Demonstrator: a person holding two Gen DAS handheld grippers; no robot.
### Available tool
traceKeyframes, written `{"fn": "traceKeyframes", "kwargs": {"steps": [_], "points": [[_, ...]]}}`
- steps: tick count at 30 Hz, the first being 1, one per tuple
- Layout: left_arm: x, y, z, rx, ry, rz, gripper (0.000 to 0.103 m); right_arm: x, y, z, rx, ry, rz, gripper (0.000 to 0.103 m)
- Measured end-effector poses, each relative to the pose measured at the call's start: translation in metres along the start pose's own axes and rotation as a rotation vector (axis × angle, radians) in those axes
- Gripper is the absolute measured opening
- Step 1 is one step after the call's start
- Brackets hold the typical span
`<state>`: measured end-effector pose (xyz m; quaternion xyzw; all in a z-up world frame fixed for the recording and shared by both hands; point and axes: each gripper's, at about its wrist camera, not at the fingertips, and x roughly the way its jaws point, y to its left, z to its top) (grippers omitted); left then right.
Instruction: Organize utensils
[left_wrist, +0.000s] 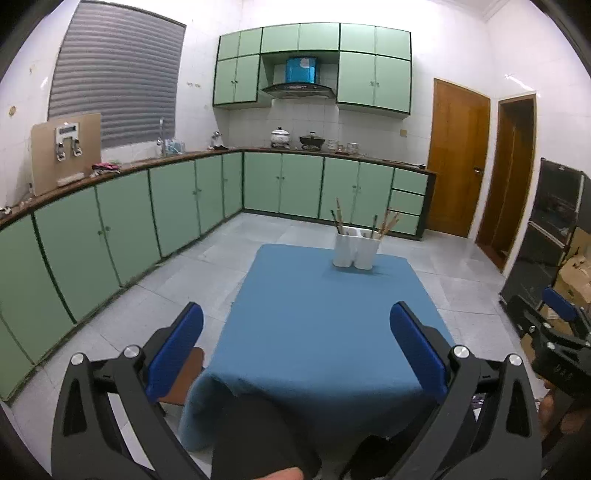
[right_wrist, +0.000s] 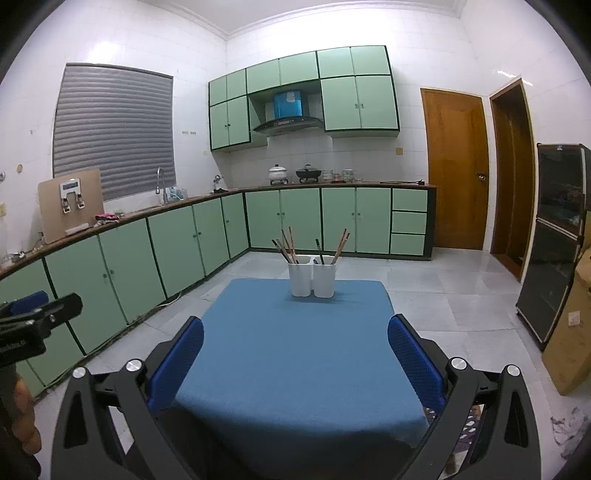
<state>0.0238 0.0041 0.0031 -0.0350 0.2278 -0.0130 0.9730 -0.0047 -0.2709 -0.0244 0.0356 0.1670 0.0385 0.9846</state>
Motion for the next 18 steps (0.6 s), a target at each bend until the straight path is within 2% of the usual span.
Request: {"fn": "traceKeyframes", "kwargs": {"steps": [18], "points": [[0.0080,0.0026,-0.0100,-0.004,0.045,0.014,0.098,-0.0037,0.0028,-0.0076,-0.003,0.000,-0.023,0.098]]}}
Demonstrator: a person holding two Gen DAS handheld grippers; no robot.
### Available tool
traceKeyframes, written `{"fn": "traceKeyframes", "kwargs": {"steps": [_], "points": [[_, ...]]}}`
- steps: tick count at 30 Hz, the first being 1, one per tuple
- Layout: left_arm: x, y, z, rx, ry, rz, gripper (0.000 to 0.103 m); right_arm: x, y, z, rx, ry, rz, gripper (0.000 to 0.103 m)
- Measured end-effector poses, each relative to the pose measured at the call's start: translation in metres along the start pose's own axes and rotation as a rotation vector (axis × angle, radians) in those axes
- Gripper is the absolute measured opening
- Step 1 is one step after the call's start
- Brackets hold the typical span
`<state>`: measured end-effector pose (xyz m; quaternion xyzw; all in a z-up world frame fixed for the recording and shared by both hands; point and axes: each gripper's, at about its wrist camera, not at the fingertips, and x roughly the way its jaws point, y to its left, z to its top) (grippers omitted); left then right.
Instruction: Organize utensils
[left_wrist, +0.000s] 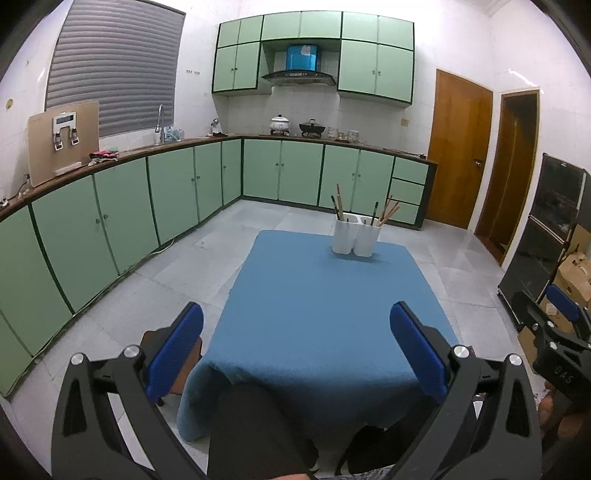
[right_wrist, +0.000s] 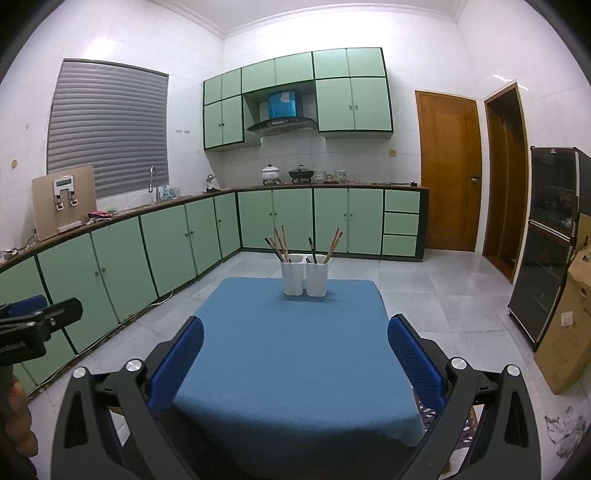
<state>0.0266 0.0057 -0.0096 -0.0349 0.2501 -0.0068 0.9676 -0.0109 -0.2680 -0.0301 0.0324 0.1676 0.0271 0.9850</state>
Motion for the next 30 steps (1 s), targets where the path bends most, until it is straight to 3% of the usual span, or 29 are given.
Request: {"fn": "traceKeyframes", "kwargs": {"steps": [30], "points": [[-0.015,-0.009,0.003,0.009,-0.051,0.042,0.098,-0.003,-0.005,0.005,0.009,-0.031,0.005,0.098]]}}
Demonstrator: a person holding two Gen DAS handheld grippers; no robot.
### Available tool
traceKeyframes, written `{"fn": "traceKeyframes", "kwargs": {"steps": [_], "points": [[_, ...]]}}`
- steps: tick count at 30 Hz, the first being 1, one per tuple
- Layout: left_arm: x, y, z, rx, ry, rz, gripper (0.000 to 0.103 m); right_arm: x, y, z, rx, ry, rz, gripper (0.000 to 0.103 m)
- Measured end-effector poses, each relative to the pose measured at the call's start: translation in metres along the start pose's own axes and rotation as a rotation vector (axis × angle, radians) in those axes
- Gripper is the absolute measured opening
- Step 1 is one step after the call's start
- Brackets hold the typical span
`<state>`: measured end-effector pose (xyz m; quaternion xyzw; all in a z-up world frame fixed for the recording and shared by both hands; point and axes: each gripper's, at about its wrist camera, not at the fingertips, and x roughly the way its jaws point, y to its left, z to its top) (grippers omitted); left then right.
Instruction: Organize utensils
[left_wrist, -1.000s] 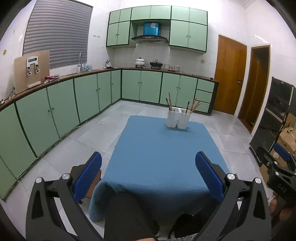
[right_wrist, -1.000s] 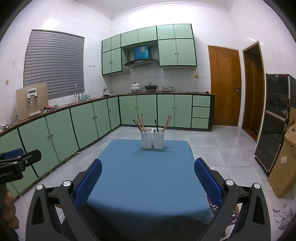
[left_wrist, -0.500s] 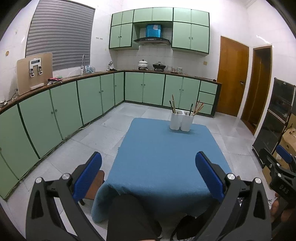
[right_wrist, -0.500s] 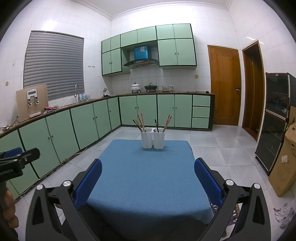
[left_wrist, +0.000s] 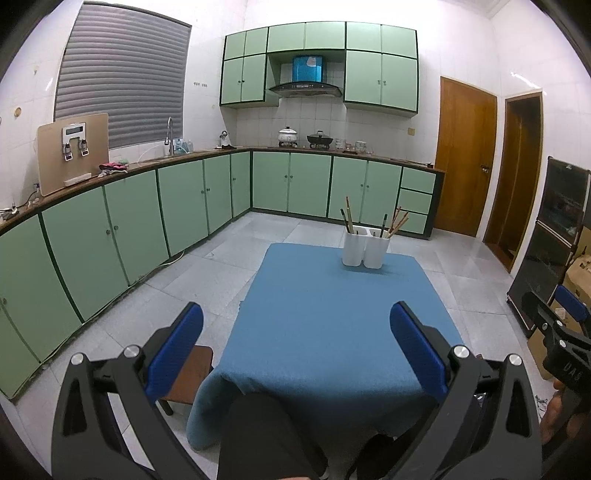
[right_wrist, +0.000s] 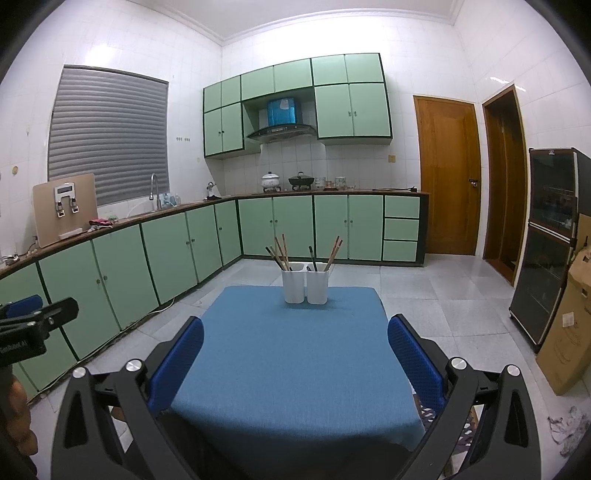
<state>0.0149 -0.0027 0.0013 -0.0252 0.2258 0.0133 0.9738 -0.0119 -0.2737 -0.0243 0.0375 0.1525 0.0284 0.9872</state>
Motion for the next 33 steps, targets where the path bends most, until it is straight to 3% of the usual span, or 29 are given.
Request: {"fn": "traceKeyframes", "kwargs": {"steps": [33], "points": [[-0.0059,-0.0049,0.0015,-0.001,-0.010,0.002,0.098,-0.0032,-0.0059,-0.0011,0.006,-0.005,-0.007,0.098]]}}
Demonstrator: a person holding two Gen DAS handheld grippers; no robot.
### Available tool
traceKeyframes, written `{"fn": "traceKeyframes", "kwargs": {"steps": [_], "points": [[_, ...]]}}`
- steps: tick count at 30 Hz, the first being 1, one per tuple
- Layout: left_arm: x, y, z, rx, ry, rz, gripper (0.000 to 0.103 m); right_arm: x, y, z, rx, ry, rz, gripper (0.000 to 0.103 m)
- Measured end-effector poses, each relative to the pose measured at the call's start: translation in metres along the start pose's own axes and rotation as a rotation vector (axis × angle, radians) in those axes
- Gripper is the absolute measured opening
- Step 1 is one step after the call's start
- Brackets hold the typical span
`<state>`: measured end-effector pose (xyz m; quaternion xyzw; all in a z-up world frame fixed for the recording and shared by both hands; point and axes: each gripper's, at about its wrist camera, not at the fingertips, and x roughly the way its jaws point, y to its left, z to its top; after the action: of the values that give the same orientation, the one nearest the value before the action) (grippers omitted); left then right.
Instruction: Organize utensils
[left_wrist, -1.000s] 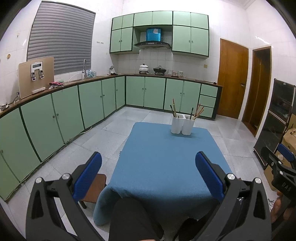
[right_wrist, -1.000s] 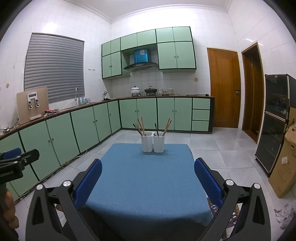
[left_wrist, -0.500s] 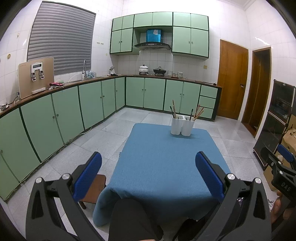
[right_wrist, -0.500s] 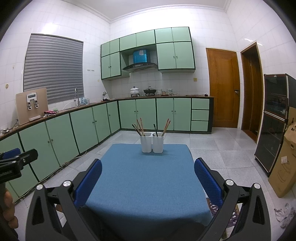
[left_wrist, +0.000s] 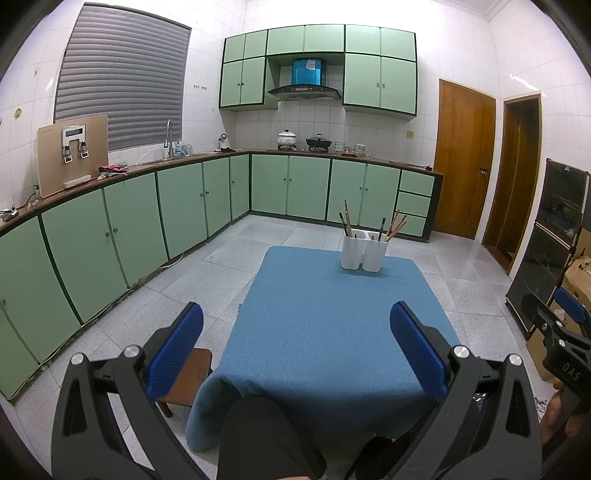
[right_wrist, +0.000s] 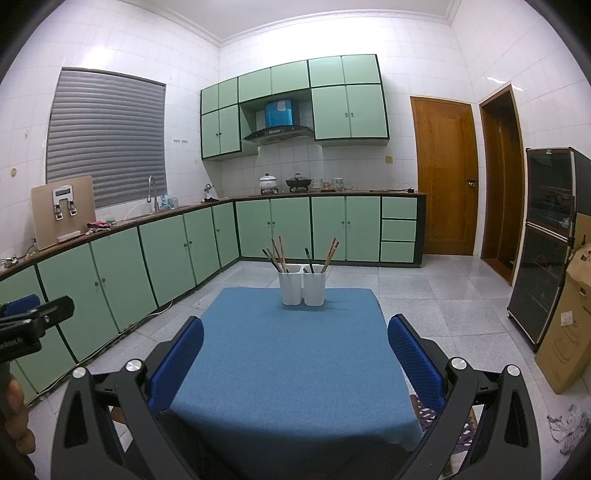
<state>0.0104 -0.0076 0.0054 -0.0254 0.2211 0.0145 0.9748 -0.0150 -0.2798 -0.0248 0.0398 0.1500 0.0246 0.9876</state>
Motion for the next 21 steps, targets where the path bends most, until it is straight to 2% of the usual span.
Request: {"fn": "traceKeyframes", "kwargs": {"steps": [21], "points": [[-0.0012,-0.0024,0.0040,0.004,-0.004,0.000,0.098,-0.0036,0.0009,0.0008,-0.002,-0.005,-0.003,0.098]]}}
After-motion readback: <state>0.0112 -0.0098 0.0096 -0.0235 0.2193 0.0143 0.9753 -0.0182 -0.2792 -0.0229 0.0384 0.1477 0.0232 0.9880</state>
